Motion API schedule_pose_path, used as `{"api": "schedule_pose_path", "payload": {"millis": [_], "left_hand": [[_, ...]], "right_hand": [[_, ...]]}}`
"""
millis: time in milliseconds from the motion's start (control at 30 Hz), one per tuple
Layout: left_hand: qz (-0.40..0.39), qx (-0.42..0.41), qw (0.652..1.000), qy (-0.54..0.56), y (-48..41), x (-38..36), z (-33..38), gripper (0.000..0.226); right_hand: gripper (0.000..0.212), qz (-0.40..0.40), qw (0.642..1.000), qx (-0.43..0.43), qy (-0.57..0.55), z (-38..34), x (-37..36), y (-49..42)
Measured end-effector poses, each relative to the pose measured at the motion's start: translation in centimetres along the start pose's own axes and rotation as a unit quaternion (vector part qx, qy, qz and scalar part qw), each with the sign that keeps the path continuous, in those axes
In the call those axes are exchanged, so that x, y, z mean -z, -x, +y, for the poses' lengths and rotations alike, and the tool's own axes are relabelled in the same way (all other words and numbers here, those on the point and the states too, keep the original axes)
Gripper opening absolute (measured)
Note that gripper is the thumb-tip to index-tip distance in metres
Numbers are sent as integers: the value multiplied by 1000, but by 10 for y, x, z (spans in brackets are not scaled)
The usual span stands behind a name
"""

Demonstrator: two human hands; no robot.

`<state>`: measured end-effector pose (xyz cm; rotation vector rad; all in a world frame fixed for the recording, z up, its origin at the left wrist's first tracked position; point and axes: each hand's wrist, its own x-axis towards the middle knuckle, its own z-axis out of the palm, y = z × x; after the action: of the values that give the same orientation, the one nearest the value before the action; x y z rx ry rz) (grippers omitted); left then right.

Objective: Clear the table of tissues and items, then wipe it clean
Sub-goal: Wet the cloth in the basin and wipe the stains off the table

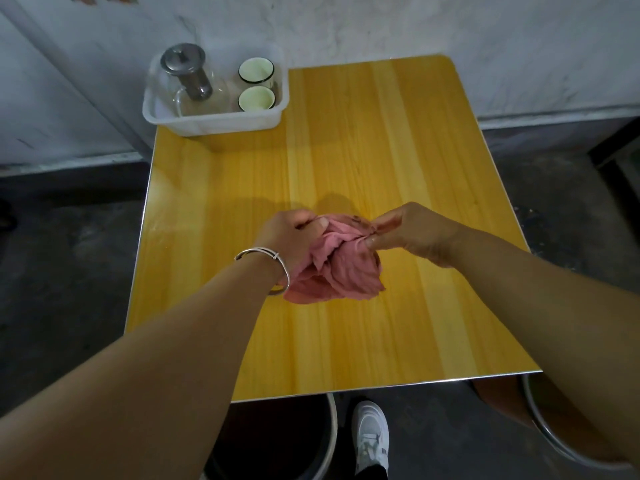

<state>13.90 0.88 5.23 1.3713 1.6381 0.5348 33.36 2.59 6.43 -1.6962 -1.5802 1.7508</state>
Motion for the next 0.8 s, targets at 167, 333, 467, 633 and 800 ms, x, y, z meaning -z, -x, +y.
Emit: {"api": "schedule_pose_path", "payload": {"millis": [167,333,467,633,800], "left_hand": [[-6,27,997,76,-2,5,12,32],[10,14,1000,-18,-6,3,18,27],[8,16,1000,-7,-5,-2,14,22],[56,-42,997,-21,-11,-11,19,20],[-61,-12,996,72,-2,-24,34,29]], "right_hand": [[18,-6,997,-19,-77,-10,12,-1],[6,-22,992,-27,-120,-15,12,3],[6,11,991,-34,-127,-16,14,4],[16,24,988,-57,-139,-17,13,4],[20,52,980,-60,-183,-21,7,2]]}}
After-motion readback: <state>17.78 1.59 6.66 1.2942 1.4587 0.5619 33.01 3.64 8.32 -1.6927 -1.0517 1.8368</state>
